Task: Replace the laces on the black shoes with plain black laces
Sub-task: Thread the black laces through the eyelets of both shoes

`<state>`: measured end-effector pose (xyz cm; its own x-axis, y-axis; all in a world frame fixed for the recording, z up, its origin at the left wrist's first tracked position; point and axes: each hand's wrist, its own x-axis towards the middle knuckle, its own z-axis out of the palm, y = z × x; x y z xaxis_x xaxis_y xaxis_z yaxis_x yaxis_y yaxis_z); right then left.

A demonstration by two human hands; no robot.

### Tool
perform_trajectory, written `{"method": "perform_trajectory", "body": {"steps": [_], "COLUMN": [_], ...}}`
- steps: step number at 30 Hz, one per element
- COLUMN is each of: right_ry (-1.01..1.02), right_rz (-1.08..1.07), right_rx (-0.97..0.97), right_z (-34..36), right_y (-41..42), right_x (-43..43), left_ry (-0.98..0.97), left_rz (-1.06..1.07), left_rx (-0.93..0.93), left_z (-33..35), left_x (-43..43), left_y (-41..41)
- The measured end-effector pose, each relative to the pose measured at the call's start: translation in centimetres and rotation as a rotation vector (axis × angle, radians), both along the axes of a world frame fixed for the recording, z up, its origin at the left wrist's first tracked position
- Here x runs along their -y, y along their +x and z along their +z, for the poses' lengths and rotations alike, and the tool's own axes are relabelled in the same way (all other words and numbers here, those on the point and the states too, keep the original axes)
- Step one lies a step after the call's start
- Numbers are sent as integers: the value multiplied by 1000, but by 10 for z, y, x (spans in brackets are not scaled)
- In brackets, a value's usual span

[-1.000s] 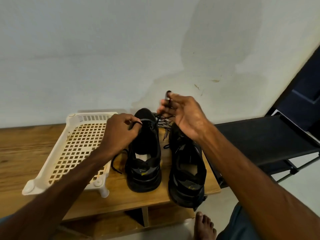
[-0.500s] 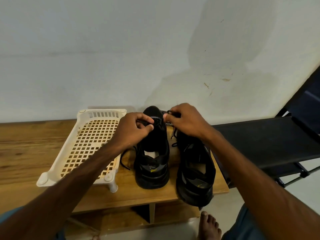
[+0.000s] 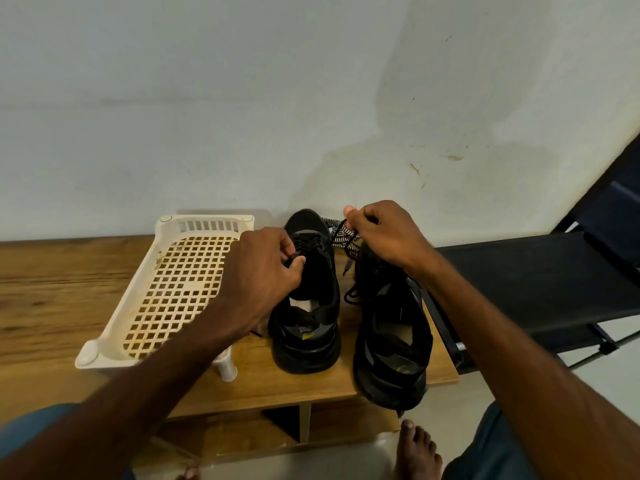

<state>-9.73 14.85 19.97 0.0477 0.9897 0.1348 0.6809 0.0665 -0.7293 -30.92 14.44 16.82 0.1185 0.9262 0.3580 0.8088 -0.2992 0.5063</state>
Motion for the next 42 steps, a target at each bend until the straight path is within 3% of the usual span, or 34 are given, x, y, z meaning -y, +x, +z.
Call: {"method": "perform_trajectory", "body": {"steps": [3,9,13,16,20,23,25,31,35,37,40,42], "right_ry": [-73,-109,-152,-187,-157,-107,-81,-73,-94,-77,-81,-33], "right_rz": [7,289,417,446,381,282,224,-65,-144,-192,-230,-256], "right_rx": [-281,-822,-990,-1093,-1249,-1307,-1302,-1099,-938,-629,170,327], "right_z": [9,24,25,23,20,21,22,18,11,6,-5,-6], "right_y": [-1,-6,-9,-18,-30,-31,-28,-9,-2,3,11,7], "right_x": [4,11,14,14,11,9,7,1,-1,-2,-1,4], "left_ry": [9,-7,35,117,-208,-420,-454,-357,-329,-309,-275,-250], "left_rz": [46,91,51,-177,-491,-589,-589,-394,-413,-410,-358,-348], "left_rx": [-63,-70,-57,256,691,778,753,731,632,578,552,520], "left_z": [3,2,2,8,14,15,14,17,17,16,12,12], "left_x": [2,3,6,13,23,22,17,-7,-20,-22,-21,-19], "left_y": [5,9,7,13,22,21,18,-10,-26,-30,-29,-26]}}
